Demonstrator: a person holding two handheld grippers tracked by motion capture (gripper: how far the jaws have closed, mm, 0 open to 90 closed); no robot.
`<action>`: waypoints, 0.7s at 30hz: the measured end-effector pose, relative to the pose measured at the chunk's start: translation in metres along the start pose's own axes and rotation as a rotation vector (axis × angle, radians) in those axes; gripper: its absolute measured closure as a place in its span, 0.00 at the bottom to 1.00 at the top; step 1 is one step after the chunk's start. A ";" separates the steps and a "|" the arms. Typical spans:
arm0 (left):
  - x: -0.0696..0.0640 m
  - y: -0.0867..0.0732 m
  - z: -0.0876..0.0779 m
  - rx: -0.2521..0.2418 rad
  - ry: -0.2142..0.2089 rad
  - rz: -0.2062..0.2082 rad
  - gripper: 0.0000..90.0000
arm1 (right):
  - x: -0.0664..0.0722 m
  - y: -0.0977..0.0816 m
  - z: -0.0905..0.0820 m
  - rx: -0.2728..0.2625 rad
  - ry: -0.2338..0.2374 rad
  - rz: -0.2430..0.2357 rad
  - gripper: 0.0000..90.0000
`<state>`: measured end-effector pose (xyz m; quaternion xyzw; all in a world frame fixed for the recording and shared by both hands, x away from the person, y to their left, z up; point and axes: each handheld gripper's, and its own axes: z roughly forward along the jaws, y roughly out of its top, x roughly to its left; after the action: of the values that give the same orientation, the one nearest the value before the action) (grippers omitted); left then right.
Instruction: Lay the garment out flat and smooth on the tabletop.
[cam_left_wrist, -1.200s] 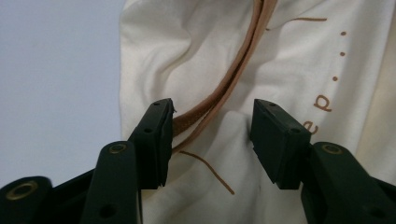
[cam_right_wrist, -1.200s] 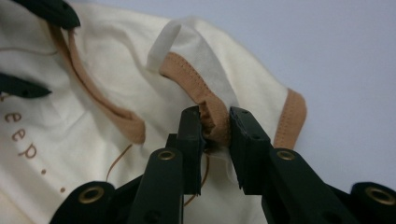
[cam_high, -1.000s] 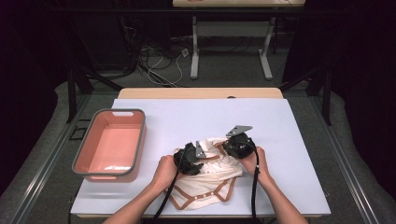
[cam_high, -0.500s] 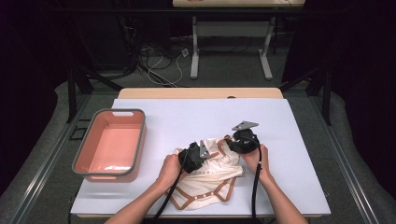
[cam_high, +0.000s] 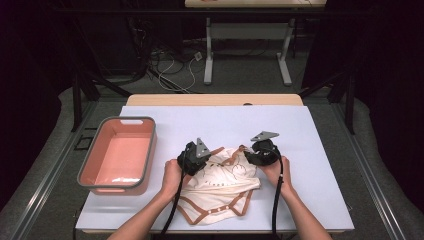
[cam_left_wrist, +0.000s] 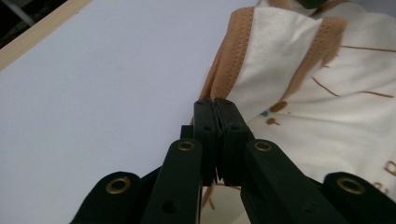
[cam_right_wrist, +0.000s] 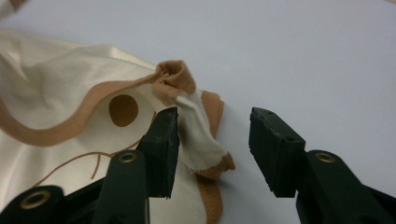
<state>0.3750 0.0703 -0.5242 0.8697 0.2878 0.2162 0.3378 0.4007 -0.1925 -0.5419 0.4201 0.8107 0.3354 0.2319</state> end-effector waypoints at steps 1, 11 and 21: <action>0.004 -0.001 0.000 0.004 0.008 -0.012 0.98 | 0.001 0.001 0.000 -0.003 -0.009 0.004 0.60; 0.025 -0.010 0.009 0.024 0.101 -0.130 0.97 | -0.005 0.000 0.007 -0.035 -0.080 0.019 0.58; 0.032 -0.016 0.012 0.054 0.138 -0.181 0.86 | -0.013 0.003 -0.006 -0.081 -0.086 0.080 0.50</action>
<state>0.3995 0.0952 -0.5381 0.8319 0.3934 0.2364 0.3119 0.4051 -0.2044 -0.5343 0.4566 0.7683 0.3585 0.2695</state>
